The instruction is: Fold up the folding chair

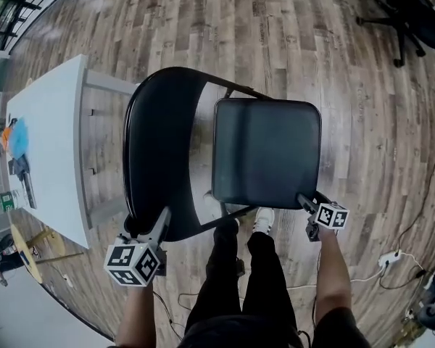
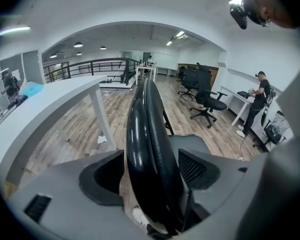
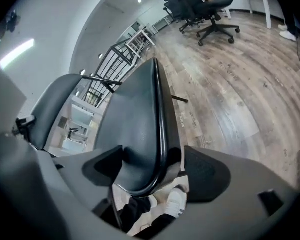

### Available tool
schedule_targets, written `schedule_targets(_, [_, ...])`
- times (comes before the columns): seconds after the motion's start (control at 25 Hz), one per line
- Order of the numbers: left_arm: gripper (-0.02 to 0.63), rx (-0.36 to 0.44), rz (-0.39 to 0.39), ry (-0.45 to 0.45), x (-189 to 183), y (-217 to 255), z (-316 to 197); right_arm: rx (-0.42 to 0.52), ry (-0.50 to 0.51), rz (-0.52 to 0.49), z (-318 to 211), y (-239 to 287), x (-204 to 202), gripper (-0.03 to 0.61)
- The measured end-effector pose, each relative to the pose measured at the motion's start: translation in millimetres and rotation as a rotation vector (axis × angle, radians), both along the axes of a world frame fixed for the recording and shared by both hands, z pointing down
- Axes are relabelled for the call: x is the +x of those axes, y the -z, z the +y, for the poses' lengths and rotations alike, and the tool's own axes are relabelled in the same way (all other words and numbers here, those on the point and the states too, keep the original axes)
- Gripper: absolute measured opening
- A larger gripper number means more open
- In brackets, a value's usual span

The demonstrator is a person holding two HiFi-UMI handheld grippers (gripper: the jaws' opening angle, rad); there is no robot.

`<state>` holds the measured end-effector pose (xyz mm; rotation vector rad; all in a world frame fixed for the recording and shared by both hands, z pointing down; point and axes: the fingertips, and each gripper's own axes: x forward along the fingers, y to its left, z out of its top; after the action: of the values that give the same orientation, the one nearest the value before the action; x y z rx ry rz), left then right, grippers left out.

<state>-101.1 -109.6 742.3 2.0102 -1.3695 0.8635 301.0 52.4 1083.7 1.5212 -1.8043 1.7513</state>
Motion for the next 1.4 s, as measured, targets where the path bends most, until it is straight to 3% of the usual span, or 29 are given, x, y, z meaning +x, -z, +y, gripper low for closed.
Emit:
schedule_targets(0.16, [0.333,-0.008,0.002,-0.023,6,-12,0,0.002,-0.023,-0.193,-3,-10,-14,0.380])
schedule_targets(0.28, [0.259,-0.018,0.038,-0.019,11,-17,3,0.011,-0.050,-0.308,-5,-13,-26,0.380])
schedule_targets(0.36, [0.196,-0.022,0.076,-0.003,14,-17,3,0.026,-0.060,-0.307,-8,-14,-27,0.380])
schedule_targets(0.6, [0.160,-0.036,0.132,0.024,15,-13,5,0.018,-0.077,-0.296,-4,-10,-26,0.379])
schedule_targets(0.92, [0.145,0.028,0.135,0.015,5,19,-1,0.090,-0.071,-0.275,-14,37,-50,0.374])
schedule_targets(1.4, [0.120,0.045,0.205,0.020,13,101,-2,0.108,0.103,-0.308,-33,161,-111,0.364])
